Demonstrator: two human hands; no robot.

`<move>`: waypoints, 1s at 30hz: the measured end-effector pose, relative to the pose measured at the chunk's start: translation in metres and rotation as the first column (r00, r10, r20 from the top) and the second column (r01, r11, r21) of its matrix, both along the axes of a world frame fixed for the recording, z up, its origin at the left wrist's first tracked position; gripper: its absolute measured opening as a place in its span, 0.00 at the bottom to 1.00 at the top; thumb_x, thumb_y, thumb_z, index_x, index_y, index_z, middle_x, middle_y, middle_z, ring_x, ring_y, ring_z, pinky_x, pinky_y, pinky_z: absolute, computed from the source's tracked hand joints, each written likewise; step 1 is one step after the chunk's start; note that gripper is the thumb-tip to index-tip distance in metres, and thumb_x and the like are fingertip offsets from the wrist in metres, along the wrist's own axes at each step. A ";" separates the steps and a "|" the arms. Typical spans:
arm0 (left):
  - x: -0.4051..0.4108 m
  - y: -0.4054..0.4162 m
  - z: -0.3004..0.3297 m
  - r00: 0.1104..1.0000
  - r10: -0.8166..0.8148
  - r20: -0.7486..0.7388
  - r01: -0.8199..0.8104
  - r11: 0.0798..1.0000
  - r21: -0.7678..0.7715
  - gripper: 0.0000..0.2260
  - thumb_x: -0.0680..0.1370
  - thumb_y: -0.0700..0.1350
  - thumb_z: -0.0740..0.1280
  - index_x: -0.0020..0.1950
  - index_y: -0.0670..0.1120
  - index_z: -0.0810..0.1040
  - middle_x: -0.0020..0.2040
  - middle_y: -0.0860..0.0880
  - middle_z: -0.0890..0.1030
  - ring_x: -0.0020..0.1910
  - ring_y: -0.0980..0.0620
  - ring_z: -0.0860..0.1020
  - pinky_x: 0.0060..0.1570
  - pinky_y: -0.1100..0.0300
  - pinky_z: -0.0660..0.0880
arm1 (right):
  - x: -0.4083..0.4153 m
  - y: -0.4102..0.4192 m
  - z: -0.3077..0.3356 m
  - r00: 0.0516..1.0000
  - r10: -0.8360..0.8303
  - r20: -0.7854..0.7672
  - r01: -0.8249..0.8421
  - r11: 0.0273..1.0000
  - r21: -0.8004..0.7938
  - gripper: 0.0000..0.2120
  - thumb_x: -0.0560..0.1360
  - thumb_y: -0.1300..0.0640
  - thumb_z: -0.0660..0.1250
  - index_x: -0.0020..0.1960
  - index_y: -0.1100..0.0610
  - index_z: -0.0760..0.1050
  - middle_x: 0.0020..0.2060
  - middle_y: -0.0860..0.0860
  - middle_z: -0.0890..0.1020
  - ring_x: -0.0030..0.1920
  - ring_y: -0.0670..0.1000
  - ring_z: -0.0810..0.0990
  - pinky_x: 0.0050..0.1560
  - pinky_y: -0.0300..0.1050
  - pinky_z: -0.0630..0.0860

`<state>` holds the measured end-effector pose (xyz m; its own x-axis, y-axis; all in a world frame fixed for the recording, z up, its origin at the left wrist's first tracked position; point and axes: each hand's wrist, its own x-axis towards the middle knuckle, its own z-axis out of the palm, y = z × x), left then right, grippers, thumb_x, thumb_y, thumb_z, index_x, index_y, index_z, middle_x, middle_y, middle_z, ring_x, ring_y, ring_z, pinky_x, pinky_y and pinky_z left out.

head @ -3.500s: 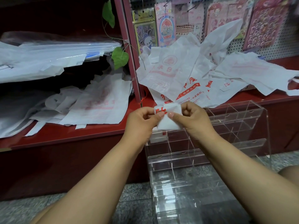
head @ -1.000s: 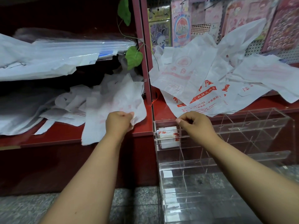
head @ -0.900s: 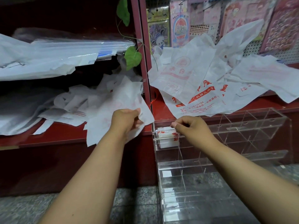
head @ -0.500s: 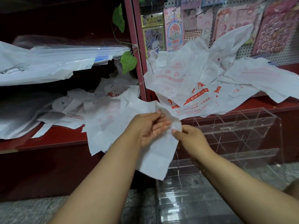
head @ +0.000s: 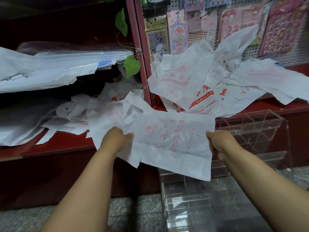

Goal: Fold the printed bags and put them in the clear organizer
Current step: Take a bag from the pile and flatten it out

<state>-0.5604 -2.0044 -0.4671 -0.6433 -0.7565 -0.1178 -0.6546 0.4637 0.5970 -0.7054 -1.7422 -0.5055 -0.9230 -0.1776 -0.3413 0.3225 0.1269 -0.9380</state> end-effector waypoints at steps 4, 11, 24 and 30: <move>-0.006 -0.002 -0.007 0.996 -0.068 0.064 0.066 0.997 0.037 0.27 0.77 0.61 0.65 0.71 0.48 0.72 0.71 0.44 0.69 0.66 0.42 0.72 0.66 0.49 0.70 | -0.005 0.009 -0.004 0.990 0.016 -0.137 0.008 0.985 0.174 0.17 0.81 0.58 0.61 0.33 0.57 0.70 0.28 0.53 0.74 0.34 0.56 0.73 0.38 0.45 0.67; -0.020 0.004 -0.011 0.995 -0.057 0.083 0.063 0.995 -0.076 0.12 0.74 0.61 0.67 0.48 0.55 0.76 0.54 0.51 0.78 0.56 0.44 0.76 0.60 0.47 0.74 | -0.004 0.020 0.001 0.950 0.153 -0.273 -0.093 0.971 0.219 0.14 0.81 0.59 0.60 0.36 0.56 0.73 0.34 0.51 0.78 0.35 0.52 0.75 0.33 0.42 0.67; -0.022 0.006 0.003 0.920 0.041 -0.390 0.018 0.989 0.146 0.03 0.78 0.41 0.68 0.50 0.48 0.77 0.44 0.45 0.80 0.40 0.48 0.77 0.38 0.60 0.73 | -0.012 0.023 -0.003 0.922 0.063 -0.382 0.028 0.973 0.227 0.08 0.78 0.56 0.65 0.54 0.59 0.73 0.44 0.54 0.80 0.44 0.54 0.78 0.43 0.45 0.72; -0.006 0.006 0.028 0.812 -0.003 -0.583 0.200 0.941 0.275 0.08 0.80 0.37 0.65 0.50 0.46 0.83 0.46 0.49 0.84 0.42 0.54 0.81 0.48 0.63 0.77 | -0.004 0.032 0.020 0.867 -0.031 -0.498 0.021 0.999 -0.025 0.02 0.77 0.57 0.67 0.49 0.53 0.77 0.39 0.47 0.80 0.40 0.46 0.77 0.38 0.39 0.72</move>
